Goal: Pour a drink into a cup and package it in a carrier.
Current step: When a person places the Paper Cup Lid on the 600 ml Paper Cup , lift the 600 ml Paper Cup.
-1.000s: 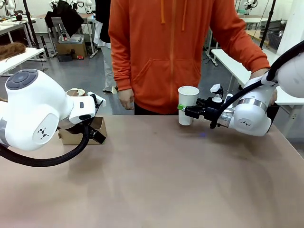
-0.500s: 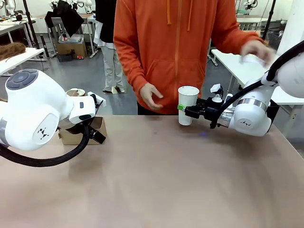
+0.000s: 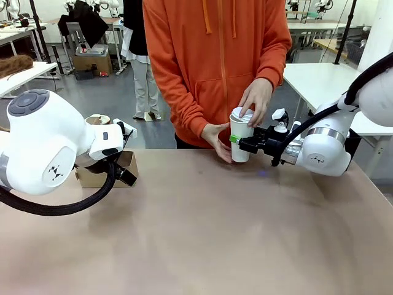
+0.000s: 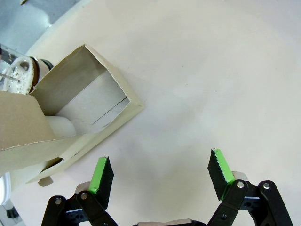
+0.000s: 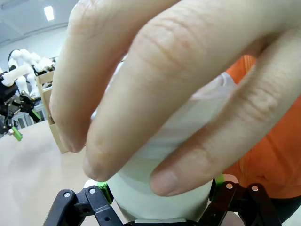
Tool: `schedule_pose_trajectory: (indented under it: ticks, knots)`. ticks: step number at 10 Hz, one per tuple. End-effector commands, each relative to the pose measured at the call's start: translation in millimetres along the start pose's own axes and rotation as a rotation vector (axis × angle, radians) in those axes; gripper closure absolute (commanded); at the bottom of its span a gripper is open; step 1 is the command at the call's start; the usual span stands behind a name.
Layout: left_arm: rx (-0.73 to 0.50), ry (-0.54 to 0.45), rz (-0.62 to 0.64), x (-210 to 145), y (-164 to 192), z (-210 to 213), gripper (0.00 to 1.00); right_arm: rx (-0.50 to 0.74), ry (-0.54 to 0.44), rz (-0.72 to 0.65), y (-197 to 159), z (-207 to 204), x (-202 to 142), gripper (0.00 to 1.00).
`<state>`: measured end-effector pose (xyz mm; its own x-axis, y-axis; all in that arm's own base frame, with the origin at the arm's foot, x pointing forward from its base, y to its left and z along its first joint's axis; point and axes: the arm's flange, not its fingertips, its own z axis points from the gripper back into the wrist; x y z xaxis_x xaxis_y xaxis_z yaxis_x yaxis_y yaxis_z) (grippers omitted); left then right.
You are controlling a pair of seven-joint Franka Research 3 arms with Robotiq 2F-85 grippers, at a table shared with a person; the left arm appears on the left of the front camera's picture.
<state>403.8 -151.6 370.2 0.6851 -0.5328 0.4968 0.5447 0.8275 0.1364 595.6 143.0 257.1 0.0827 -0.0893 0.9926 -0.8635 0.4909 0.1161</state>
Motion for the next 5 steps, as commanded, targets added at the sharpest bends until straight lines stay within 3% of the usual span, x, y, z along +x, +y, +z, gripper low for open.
schedule_pose_trajectory:
  ticks: [1,5]
  knots:
    - [-0.002,-0.001,0.000,0.0,0.0,0.4,0.00,-0.002,-0.011,0.000,0.4,-1.5,2.1,0.11]
    - [-0.002,-0.001,0.000,0.0,0.0,0.4,0.00,-0.002,-0.011,0.000,0.4,-1.5,2.1,0.11]
